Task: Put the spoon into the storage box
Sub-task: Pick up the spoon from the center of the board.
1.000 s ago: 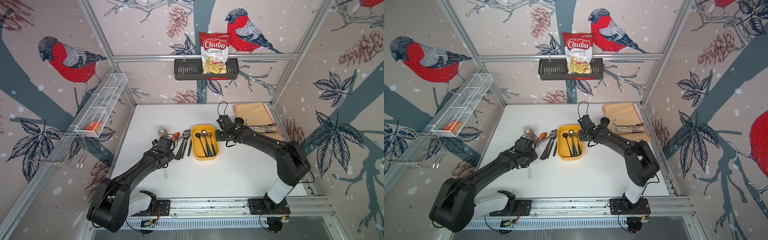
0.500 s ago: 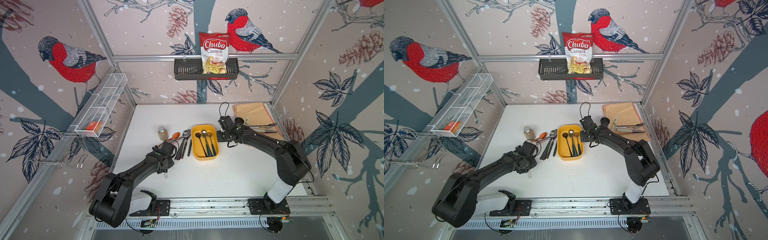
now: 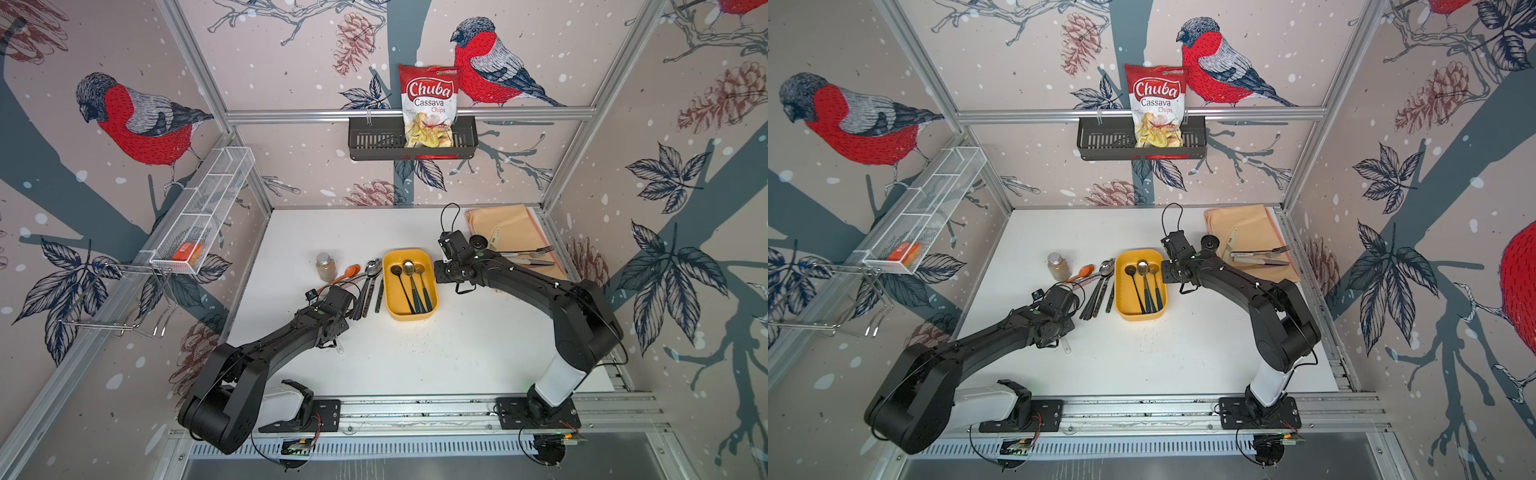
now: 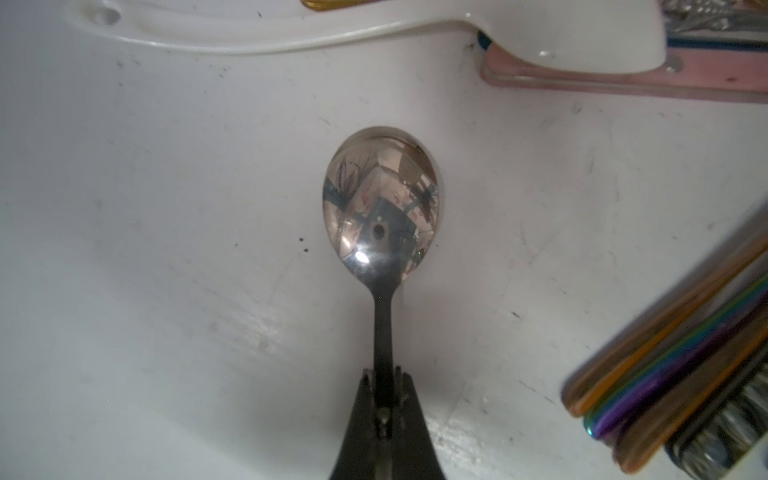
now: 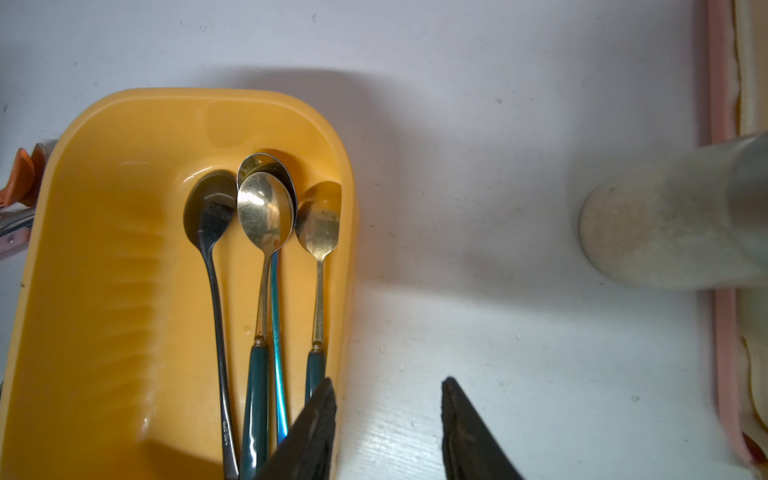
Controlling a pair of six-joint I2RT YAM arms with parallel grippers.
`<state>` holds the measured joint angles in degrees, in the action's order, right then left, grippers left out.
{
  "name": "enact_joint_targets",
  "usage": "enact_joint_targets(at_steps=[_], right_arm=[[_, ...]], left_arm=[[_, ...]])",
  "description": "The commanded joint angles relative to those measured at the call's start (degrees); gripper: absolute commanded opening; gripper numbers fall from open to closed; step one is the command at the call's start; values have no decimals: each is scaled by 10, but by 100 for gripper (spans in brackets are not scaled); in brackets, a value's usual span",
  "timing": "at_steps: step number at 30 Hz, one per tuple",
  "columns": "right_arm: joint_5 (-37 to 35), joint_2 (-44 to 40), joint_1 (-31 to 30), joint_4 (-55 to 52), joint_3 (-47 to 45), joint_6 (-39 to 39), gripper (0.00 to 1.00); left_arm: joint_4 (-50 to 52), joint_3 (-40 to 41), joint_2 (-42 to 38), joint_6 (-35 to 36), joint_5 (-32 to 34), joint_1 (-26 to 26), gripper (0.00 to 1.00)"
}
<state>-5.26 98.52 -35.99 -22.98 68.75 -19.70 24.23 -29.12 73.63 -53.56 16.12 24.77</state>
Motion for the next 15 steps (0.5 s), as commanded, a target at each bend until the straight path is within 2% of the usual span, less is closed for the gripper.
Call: enact_joint_targets(at_steps=[1, 15], right_arm=[[4, -4, 0, 2, 2, 2, 44], [8, -12, 18, 2, 13, 7, 43]], left_arm=[[33, 1, 2, -6, -75, 7, 0], [112, -133, -25, 23, -28, 80, 0]])
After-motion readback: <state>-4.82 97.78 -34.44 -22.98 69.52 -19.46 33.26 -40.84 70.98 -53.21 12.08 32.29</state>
